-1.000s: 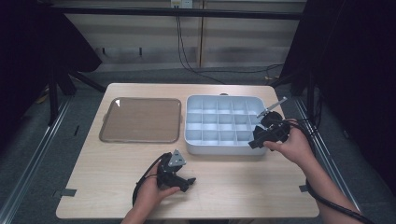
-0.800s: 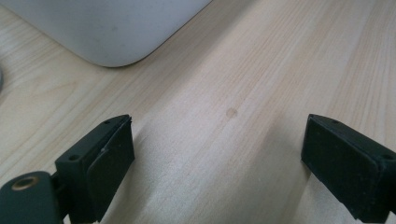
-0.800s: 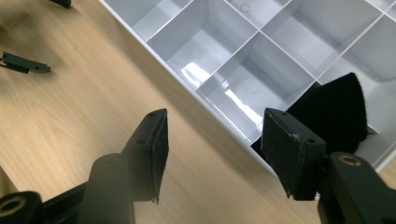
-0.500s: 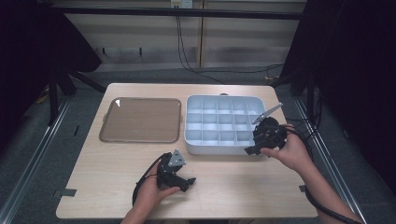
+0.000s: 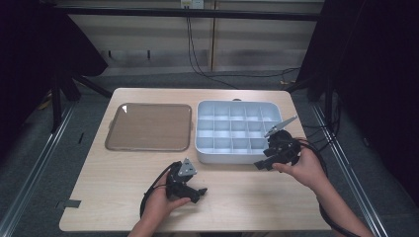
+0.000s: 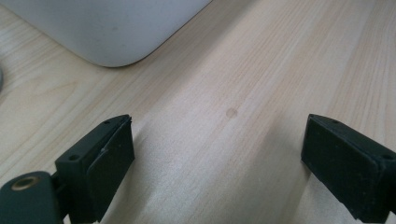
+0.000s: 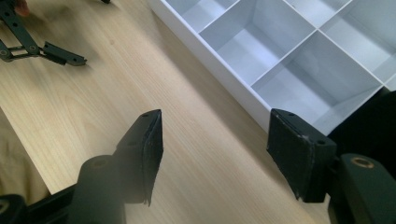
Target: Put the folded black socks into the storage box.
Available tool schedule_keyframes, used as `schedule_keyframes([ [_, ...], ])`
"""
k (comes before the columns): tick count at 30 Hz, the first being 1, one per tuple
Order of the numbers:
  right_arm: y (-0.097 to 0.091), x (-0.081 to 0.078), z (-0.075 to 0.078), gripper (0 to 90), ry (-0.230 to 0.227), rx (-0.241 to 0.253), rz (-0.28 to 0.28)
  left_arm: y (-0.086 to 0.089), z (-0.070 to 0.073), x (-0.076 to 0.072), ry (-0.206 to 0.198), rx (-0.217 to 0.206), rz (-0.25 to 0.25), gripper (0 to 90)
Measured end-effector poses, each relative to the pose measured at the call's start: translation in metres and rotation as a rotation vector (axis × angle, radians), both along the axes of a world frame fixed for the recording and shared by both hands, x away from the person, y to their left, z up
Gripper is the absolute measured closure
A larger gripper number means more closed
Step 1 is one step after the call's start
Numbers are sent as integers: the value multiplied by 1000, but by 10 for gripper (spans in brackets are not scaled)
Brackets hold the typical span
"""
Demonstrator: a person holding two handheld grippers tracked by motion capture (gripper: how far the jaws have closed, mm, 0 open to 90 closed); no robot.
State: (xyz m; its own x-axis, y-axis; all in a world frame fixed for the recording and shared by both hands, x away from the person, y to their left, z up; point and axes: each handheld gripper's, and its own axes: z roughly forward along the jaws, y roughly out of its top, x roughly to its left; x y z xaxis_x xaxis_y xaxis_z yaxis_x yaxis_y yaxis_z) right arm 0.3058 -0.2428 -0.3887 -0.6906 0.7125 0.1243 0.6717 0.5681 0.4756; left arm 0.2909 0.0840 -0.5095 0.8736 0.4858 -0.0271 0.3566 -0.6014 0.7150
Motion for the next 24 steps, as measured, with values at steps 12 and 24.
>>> schedule_keyframes([
  [12, 9, -8, -13, 336, 12, 48, 23, 0, 0, 0, 0, 0, 0, 90],
  [24, 19, -16, -30, 316, 17, 80, 52, 0, 0, 0, 0, 0, 0, 90],
])
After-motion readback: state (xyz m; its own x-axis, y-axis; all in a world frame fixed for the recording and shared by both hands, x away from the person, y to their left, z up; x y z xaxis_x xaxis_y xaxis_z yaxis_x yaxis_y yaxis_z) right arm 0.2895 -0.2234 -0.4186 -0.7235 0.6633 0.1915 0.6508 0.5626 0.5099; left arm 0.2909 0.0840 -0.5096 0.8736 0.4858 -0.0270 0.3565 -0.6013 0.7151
